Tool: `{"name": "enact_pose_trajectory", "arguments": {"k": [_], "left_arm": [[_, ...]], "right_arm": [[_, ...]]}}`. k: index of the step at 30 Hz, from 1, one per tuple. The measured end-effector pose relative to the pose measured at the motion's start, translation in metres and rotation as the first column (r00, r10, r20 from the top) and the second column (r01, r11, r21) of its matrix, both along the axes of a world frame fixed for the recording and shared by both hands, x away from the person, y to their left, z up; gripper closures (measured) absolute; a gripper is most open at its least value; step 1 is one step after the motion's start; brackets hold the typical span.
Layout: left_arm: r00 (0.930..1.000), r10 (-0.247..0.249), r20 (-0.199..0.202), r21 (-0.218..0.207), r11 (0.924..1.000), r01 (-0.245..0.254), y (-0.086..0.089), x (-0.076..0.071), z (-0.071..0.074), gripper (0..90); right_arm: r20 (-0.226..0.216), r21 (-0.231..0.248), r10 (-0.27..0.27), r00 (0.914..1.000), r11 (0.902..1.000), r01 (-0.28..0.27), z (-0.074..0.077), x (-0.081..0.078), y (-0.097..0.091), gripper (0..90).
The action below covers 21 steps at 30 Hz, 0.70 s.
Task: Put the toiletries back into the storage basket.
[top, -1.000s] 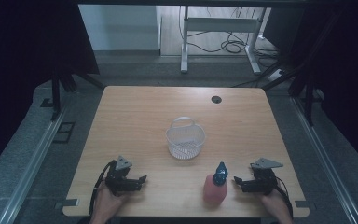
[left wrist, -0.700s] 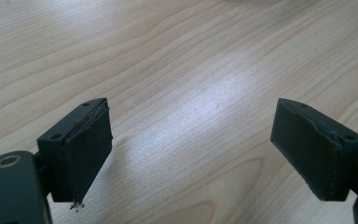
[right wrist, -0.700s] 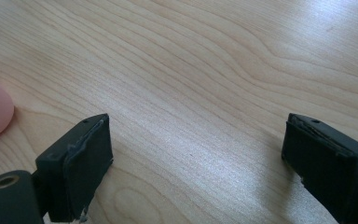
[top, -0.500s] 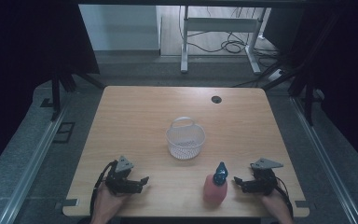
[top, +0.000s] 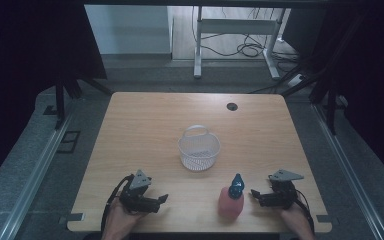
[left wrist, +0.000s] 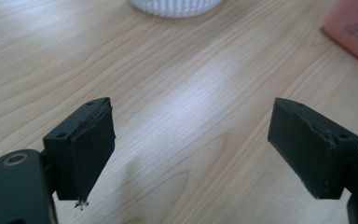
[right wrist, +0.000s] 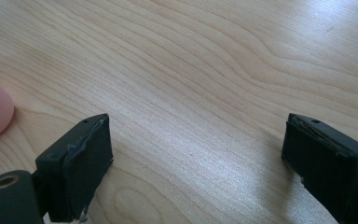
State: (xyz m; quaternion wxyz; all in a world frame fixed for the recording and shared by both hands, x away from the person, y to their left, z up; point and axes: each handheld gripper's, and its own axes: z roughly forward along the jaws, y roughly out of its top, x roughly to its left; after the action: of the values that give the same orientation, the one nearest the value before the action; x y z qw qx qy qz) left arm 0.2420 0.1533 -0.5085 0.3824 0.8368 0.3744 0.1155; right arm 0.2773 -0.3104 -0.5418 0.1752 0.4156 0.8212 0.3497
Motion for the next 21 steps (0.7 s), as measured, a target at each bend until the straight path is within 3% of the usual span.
{"name": "enact_pose_trajectory", "arguments": {"k": [10, 14, 21], "left_arm": [[0.9962, -0.085, 0.022, -0.022, 0.9961, 0.085, -0.017, -0.004, 0.009, 15.7], [0.9936, -0.108, 0.032, -0.051, 0.9927, 0.110, -0.021, -0.005, 0.014, 17.9], [0.9885, -0.147, 0.037, -0.051, 0.9876, 0.149, -0.030, -0.007, 0.022, 18.7]], "right_arm": [[0.000, 0.000, 0.001, 1.0000, 1.0000, -0.001, 0.000, 0.000, 0.000, 8.2], [-0.001, 0.000, 0.002, 1.0000, 1.0000, -0.002, 0.000, 0.000, 0.000, 8.2], [0.001, 0.000, 0.003, 1.0000, 1.0000, -0.003, 0.000, 0.000, 0.000, 8.2]]}}
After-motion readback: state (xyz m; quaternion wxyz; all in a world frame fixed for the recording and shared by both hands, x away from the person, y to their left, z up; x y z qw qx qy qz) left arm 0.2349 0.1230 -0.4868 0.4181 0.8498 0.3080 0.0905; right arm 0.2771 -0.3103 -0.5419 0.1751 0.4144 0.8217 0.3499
